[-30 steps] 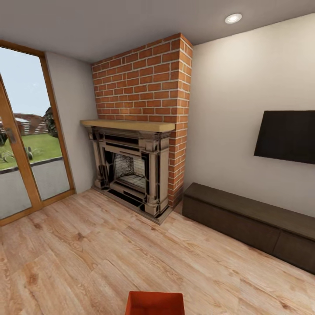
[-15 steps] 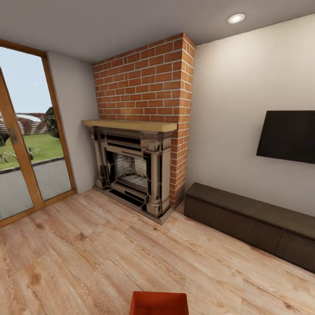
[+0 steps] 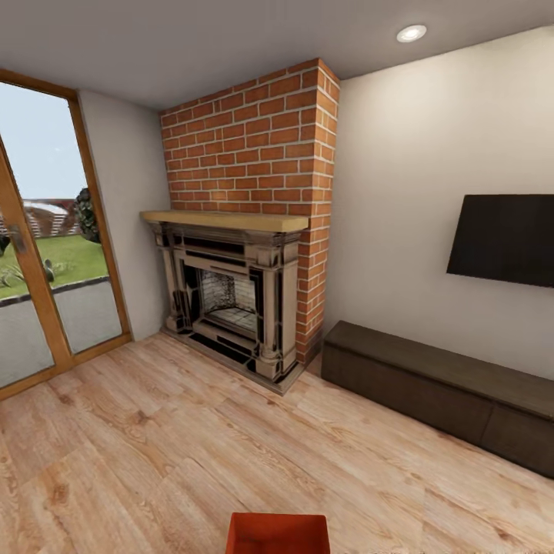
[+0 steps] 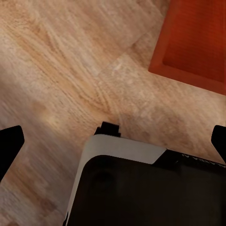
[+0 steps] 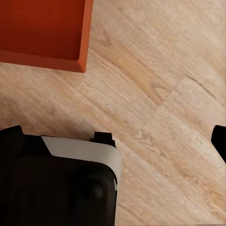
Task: Move the two storage containers from the living room to the garage. In the garage, place one container on the floor and stack the other container on top of it (either order is fine).
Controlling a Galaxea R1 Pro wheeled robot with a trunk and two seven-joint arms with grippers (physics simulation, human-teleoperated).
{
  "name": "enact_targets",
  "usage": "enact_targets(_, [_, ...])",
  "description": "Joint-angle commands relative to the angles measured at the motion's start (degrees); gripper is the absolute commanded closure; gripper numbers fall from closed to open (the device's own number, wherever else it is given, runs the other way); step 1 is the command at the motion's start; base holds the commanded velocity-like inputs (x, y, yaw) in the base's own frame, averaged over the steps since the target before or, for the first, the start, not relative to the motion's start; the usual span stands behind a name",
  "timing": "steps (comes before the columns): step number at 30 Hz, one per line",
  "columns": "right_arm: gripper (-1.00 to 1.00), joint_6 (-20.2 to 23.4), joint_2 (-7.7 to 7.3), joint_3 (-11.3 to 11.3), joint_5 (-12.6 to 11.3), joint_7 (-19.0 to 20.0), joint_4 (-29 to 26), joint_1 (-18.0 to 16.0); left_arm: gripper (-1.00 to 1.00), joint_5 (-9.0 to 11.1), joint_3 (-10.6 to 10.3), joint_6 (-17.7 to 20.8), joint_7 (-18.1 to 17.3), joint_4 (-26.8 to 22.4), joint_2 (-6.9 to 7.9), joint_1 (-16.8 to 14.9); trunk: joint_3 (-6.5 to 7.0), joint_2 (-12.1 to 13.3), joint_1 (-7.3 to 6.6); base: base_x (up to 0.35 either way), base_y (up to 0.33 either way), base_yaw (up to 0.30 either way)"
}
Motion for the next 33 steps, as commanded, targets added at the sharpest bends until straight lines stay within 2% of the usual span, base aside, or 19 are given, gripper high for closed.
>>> enact_targets(1, [-1.00, -0.3, 0.03, 0.5, -0.5, 0.0, 0.2, -0.1, -1.00, 0.4, -0.2, -0.2, 0.1, 0.0, -0.01, 0.0, -0.08, -0.1, 0.01, 0.000, 0.000, -0.180])
enact_targets(7, [-1.00, -0.3, 0.03, 0.5, -0.6, 0.0, 0.2, -0.1, -1.00, 0.4, -0.2, -0.2, 0.1, 0.0, -0.01, 0.0, -0.08, -0.1, 0.01, 0.000, 0.000, -0.083])
enact_targets(33, [-1.00, -0.3, 0.03, 0.5, -0.5, 0.0, 0.2, -0.1, -1.00, 0.4, -0.2, -0.2, 0.1, 0.0, -0.01, 0.0, -0.08, -0.1, 0.01, 0.022, 0.012, -0.002])
